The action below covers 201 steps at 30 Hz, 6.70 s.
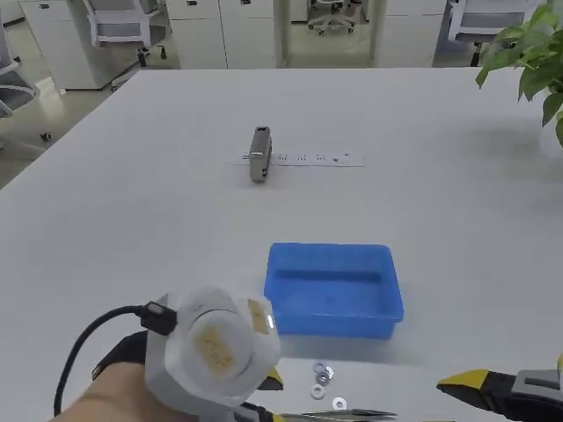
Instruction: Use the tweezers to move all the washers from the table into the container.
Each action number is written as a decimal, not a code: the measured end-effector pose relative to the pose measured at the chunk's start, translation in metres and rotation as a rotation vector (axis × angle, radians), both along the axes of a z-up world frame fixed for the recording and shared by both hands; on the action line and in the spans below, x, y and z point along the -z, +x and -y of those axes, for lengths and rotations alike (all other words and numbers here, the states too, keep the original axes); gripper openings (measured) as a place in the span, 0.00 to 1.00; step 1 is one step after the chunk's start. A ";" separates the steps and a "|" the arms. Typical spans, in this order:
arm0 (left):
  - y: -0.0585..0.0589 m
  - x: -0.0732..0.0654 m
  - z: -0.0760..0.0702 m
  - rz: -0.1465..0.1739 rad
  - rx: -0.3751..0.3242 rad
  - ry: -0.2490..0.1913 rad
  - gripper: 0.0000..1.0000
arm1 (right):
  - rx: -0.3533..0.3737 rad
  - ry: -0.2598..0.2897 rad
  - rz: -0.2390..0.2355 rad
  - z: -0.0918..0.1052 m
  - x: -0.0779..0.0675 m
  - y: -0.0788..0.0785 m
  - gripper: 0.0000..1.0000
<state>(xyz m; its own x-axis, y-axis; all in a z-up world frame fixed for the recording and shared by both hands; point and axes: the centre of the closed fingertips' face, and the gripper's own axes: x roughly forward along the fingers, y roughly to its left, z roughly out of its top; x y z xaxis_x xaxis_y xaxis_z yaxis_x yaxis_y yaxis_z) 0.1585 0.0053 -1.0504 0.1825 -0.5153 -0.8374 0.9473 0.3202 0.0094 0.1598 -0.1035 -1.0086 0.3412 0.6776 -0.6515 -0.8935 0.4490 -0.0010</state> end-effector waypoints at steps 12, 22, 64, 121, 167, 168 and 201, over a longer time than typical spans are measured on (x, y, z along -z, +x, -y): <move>0.003 0.021 0.008 -0.014 0.112 0.087 0.13 | -0.035 -0.035 -0.025 -0.003 0.011 -0.001 0.20; 0.005 0.028 0.011 0.010 0.185 0.140 0.05 | -0.043 -0.050 -0.043 -0.003 0.016 0.001 0.19; -0.022 -0.057 0.027 0.141 0.300 0.045 0.00 | -0.240 -0.045 -0.029 -0.057 0.034 -0.006 0.25; -0.029 -0.079 0.047 0.097 0.387 0.022 0.00 | -0.446 -0.028 -0.035 -0.092 0.053 -0.024 0.08; 0.008 -0.072 0.055 0.091 0.401 0.038 0.00 | -0.318 0.028 -0.057 -0.088 0.053 0.011 0.09; 0.009 -0.072 0.055 0.082 0.393 0.034 0.00 | -0.316 0.032 -0.059 -0.088 0.052 0.011 0.09; 0.011 -0.098 0.032 0.001 -0.210 -0.468 0.22 | -0.273 0.141 -0.100 -0.090 0.032 0.019 0.02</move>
